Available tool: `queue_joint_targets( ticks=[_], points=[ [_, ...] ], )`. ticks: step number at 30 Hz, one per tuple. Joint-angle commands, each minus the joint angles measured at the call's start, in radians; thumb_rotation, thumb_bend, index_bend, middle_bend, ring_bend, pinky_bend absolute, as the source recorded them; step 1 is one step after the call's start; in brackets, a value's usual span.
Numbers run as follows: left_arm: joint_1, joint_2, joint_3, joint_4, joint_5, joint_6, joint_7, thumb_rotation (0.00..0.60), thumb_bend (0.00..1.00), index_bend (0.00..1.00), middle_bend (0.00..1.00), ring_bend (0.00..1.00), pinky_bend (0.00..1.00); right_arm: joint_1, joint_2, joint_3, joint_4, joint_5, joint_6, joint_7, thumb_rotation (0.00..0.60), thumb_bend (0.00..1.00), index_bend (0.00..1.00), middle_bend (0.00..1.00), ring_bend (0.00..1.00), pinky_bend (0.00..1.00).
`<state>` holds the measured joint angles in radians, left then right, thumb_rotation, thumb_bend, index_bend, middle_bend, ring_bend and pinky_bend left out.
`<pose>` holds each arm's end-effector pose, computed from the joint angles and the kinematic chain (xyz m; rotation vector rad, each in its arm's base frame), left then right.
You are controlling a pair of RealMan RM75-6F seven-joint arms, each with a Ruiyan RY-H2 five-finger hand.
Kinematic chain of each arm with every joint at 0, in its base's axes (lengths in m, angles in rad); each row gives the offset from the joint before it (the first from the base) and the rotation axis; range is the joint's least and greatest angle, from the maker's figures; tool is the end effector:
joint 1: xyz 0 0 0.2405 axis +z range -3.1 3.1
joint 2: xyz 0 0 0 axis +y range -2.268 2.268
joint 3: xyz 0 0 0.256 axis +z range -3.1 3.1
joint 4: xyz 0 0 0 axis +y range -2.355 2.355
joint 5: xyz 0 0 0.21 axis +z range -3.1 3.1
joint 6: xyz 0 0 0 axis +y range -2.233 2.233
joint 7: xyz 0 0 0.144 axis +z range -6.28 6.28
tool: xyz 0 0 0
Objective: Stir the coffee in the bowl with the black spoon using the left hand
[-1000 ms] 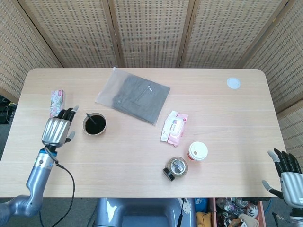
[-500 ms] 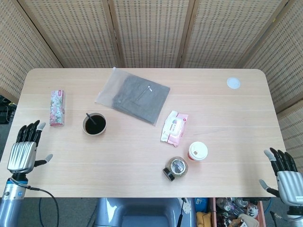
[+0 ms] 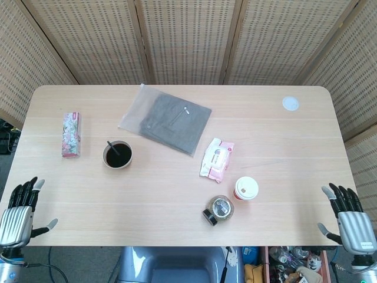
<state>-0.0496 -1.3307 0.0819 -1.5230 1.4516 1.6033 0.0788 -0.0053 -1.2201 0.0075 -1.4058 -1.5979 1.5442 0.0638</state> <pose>-0.3193 0.1417 0.0987 -1.3313 -0.9822 -0.8677 -0.3429 -0.1437 0.1415 1.4196 -0.8810 0.8661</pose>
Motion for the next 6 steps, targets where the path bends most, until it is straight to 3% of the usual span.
queue_joint_targets(
  ticks=[1, 6],
  points=[
    [0.006, 0.002, -0.003, -0.002, 0.013, 0.004, -0.003, 0.600, 0.15, 0.00, 0.00, 0.00, 0.00, -0.002, -0.002, -0.001, 0.001, -0.003, 0.007, 0.001, 0.600, 0.36, 0.14, 0.12, 0.00, 0.01],
    [0.012, 0.003, -0.014, -0.001, 0.038, 0.011, 0.001, 0.600, 0.15, 0.00, 0.00, 0.00, 0.00, -0.006, -0.002, -0.002, 0.002, -0.004, 0.018, 0.000, 0.600, 0.36, 0.14, 0.10, 0.00, 0.00]
  ],
)
